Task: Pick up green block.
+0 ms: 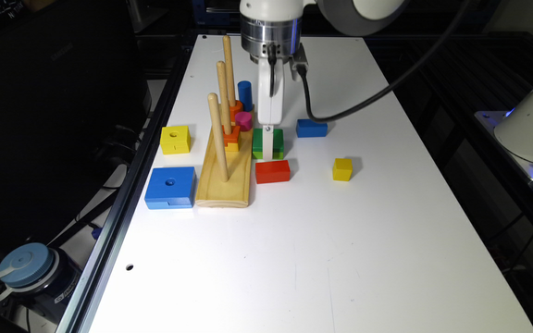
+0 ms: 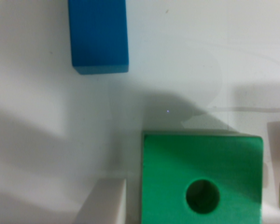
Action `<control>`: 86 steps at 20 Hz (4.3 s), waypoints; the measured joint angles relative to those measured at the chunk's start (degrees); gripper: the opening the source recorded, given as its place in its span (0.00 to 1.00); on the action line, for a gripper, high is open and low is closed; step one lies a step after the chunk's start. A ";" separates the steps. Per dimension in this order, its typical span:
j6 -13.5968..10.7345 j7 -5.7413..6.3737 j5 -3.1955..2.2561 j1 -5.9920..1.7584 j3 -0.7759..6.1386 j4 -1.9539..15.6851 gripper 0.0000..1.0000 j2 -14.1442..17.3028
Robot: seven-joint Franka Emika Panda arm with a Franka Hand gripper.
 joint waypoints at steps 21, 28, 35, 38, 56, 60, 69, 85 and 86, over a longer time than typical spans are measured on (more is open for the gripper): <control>0.39 0.23 -0.16 0.29 -0.08 0.21 1.00 0.22; 0.39 0.27 -0.16 0.31 -0.08 0.41 1.00 0.22; 0.48 0.29 -0.21 0.33 -0.14 0.45 1.00 0.49; 1.07 0.41 -0.60 0.35 -0.31 0.68 1.00 1.41; 1.59 4.19 -4.09 1.30 -1.12 1.15 1.00 2.40; 1.60 4.80 -4.89 1.50 -1.21 1.21 1.00 2.44; 1.59 4.88 -4.89 1.44 -1.23 1.22 1.00 2.37; 1.59 4.88 -4.89 1.45 -1.22 1.22 1.00 2.36; 1.59 4.88 -4.89 1.45 -1.22 1.22 1.00 2.36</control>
